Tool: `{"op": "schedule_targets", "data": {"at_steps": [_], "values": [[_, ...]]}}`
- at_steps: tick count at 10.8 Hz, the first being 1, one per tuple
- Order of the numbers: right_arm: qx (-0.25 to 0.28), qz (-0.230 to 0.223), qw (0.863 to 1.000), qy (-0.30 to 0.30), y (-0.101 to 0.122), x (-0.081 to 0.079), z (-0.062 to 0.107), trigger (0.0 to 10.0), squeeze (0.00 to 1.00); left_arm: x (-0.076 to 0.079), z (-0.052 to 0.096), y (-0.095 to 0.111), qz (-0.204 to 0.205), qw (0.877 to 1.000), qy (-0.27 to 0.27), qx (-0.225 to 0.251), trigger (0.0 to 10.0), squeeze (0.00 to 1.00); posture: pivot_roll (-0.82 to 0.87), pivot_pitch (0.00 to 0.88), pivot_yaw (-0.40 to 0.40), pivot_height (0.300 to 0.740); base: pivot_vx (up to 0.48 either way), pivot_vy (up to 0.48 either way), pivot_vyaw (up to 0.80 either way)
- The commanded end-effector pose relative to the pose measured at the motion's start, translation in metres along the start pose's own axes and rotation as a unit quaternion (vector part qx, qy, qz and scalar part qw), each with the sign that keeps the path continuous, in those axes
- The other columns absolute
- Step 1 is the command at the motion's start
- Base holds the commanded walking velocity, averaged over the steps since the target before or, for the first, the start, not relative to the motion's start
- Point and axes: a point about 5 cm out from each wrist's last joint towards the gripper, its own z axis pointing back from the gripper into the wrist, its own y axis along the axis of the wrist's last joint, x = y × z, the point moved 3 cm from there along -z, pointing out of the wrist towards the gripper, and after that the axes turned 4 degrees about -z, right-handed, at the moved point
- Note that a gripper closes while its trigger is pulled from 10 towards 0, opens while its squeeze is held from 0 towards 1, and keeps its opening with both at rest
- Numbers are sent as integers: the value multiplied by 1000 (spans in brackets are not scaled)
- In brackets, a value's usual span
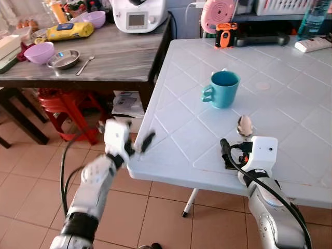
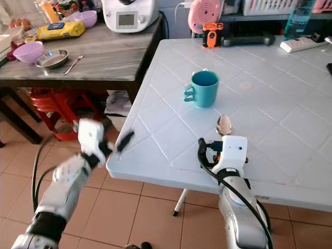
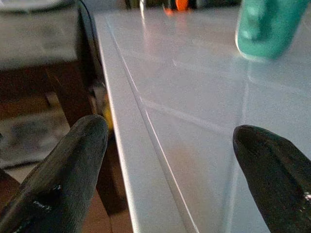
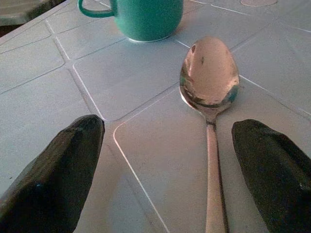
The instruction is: Setting the table
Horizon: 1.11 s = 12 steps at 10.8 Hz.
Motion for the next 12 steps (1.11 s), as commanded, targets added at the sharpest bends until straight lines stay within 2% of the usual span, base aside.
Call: {"op": "schedule_targets", "data": {"at_steps": [1, 2, 3, 4, 6, 7, 10, 12], "values": [[-4, 1, 1000, 12, -4, -6, 1, 10000, 0, 0, 3, 0, -5, 1000, -15, -8, 10000, 0, -123, 106, 128, 740, 0, 0, 0], [-3, 7, 1000, 14, -4, -6, 1, 10000, 0, 9, 13, 7, -28, 993, -111, 31, 10000, 0, -122, 109, 126, 740, 0, 0, 0], [-1, 12, 1000, 17, -3, -6, 1, 10000, 0, 8, 17, 12, -13, 990, -123, 61, 10000, 0, -129, 112, 124, 740, 0, 0, 0], [0, 17, 1000, 16, -3, -5, 1, 10000, 0, 15, 28, 15, -38, 982, -168, 80, 10000, 0, -135, 113, 127, 740, 0, 0, 0], [0, 18, 1000, 9, -3, -1, 2, 10000, 0, 32, 39, 7, -34, 975, -205, 79, 10000, 0, -138, 114, 125, 740, 0, 0, 0], [1, 18, 1000, 7, -2, 0, 2, 10000, 0, 43, 42, 6, -52, 969, -227, 85, 10000, 0, -136, 115, 124, 740, 0, 0, 0], [-12, 6, 1000, -14, -1, 8, -1, 10000, 0, 50, 37, 8, -81, 964, -237, 92, 10000, 0, -131, 123, 118, 740, 0, 0, 0], [4, 9, 1000, -25, 10, 9, 3, 10000, 0, 52, 30, 15, -94, 960, -242, 104, 10000, 0, -135, 124, 119, 740, 0, 0, 0]]}}
